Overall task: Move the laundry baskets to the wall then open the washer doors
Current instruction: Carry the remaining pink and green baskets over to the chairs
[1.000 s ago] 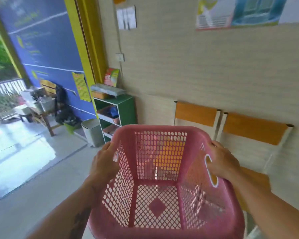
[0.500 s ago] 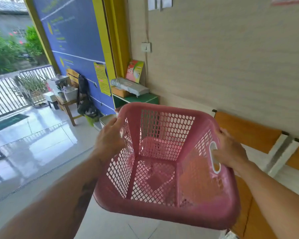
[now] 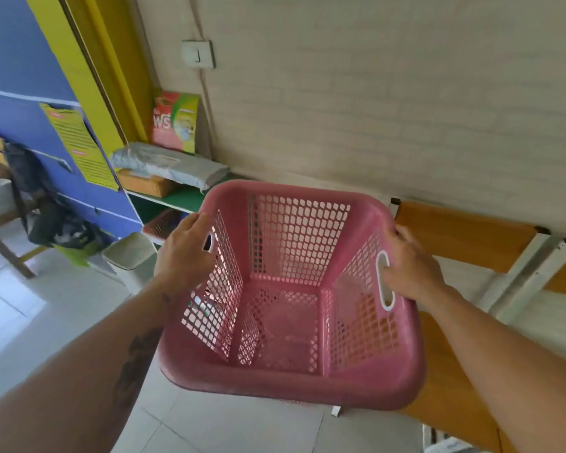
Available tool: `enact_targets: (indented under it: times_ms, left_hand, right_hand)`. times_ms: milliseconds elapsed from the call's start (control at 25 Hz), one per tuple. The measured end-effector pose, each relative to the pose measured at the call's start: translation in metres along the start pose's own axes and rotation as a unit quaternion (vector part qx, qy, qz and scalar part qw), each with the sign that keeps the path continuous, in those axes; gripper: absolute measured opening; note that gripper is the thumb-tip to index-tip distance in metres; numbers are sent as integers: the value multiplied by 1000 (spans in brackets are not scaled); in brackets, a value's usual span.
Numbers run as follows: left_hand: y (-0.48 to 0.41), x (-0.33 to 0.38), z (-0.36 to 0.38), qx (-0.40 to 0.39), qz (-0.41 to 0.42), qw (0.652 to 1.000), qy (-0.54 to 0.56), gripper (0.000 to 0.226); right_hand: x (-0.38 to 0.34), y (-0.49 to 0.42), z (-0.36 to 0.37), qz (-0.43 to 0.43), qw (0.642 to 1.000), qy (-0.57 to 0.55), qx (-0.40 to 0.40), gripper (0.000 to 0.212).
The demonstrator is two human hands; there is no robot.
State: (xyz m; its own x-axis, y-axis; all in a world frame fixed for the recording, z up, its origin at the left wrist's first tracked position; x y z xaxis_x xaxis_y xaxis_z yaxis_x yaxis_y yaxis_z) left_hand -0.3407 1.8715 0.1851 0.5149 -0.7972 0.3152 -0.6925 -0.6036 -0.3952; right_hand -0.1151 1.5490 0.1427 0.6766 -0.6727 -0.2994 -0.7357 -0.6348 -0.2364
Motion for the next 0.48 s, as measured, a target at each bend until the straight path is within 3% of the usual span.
enact_targets:
  times_ms: [160,280,480]
  left_hand:
    - [-39,-29,50,-43,18,998,30,61]
    - [-55,-50,102,-73,17,996,41,82]
    - [-60,-88,210,-147,-66,984,77,100]
  right_hand:
    - [-7,-21,43,41,999,16,-18,77]
    - [1,-42,90,74,997,14,-36,79]
    - [32,-68,197,127,986,-25,-106,85]
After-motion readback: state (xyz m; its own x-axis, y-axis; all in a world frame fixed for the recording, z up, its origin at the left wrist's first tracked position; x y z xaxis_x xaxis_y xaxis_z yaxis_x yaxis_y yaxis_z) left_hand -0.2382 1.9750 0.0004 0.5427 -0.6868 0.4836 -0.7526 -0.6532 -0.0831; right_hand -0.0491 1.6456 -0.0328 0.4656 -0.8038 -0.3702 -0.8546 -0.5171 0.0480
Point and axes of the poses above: each hand's wrist, its own y-axis away from the middle knuckle, its own z-axis out of the palm, x = y × z, the point moved 6 cm from there along -y, towards the middle knuckle, and after that the axes turned 8 degrees about -z, right-handed, at the moved point
